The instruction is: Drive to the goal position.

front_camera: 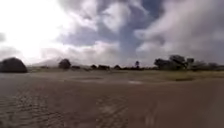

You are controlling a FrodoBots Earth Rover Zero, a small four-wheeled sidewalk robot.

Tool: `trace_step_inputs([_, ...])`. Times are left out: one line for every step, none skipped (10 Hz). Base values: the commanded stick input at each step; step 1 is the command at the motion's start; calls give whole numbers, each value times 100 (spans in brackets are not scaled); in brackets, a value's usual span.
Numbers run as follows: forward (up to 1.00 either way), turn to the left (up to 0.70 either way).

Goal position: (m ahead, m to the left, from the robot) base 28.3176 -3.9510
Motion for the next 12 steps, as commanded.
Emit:
trace_step_inputs([100,0])
trace_step_inputs([100,0])
trace_step_inputs([100,0])
trace_step_inputs([100,0])
trace_step_inputs([100,0])
trace_step_inputs([100,0])
trace_step_inputs([100,0])
trace_step_inputs([100,0])
trace_step_inputs([100,0])
trace_step_inputs([100,0])
trace_step_inputs([100,0])
trace_step_inputs([100,0])
